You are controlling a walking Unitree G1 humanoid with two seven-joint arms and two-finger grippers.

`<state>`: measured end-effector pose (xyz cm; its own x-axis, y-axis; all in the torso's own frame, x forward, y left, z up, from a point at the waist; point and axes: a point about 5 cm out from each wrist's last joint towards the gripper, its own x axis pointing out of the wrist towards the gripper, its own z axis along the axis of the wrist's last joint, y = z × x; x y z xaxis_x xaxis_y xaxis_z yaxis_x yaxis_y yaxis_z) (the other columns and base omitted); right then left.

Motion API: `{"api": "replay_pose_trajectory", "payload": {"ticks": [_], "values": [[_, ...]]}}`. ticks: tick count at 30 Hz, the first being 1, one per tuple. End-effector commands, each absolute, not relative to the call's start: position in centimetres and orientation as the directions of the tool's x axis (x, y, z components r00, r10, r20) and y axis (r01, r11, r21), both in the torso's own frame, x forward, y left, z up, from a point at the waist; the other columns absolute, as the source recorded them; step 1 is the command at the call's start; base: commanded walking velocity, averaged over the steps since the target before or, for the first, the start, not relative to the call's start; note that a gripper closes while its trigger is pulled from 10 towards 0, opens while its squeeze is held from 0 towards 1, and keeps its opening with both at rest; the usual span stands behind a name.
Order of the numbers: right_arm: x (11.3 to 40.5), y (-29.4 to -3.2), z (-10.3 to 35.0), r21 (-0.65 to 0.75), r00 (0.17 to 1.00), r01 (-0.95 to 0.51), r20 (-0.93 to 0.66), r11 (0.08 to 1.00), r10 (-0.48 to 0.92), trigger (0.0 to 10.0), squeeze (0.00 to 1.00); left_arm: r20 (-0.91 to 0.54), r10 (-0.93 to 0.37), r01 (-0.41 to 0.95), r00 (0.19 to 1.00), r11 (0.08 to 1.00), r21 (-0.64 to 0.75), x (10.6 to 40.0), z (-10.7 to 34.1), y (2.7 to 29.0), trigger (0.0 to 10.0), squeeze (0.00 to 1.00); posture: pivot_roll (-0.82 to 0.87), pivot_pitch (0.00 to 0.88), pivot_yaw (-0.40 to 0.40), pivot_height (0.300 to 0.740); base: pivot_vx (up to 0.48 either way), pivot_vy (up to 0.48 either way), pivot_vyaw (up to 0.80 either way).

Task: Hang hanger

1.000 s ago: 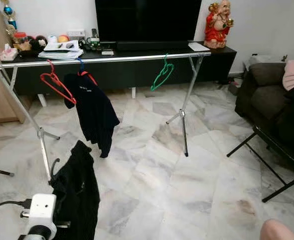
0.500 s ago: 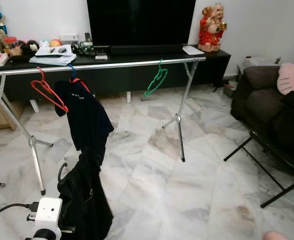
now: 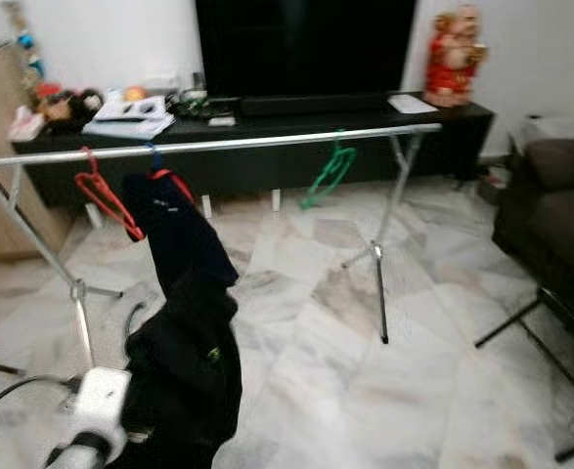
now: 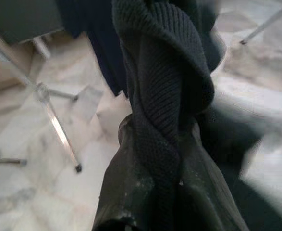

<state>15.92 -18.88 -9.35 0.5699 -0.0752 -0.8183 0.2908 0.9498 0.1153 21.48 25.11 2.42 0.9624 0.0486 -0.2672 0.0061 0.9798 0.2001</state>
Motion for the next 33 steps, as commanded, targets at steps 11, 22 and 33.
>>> {"api": "replay_pose_trajectory", "payload": {"ticks": [11,22,33], "values": [[14.9,-20.4,-9.6,0.070,0.532,0.330,-0.837,0.941,-0.124,10.0,0.00,-0.216,0.001,0.044,0.976,0.979,0.201,22.8,3.6,23.7,10.0,0.00,0.05,0.000,0.026,0.740,0.480,0.000,0.00],[15.1,-20.7,-9.5,0.061,0.534,0.324,-0.835,0.944,-0.130,10.0,0.00,-0.217,-0.015,0.058,0.976,0.980,0.190,23.1,3.6,23.0,10.0,0.00,0.05,0.000,0.015,0.740,0.480,0.000,0.00],[15.3,-20.6,-9.4,0.058,0.536,0.308,-0.836,0.950,-0.122,10.0,0.00,-0.204,-0.049,0.092,0.978,0.974,0.205,23.7,4.4,22.4,10.0,0.00,0.06,0.000,0.013,0.740,0.480,0.000,0.00]]}}
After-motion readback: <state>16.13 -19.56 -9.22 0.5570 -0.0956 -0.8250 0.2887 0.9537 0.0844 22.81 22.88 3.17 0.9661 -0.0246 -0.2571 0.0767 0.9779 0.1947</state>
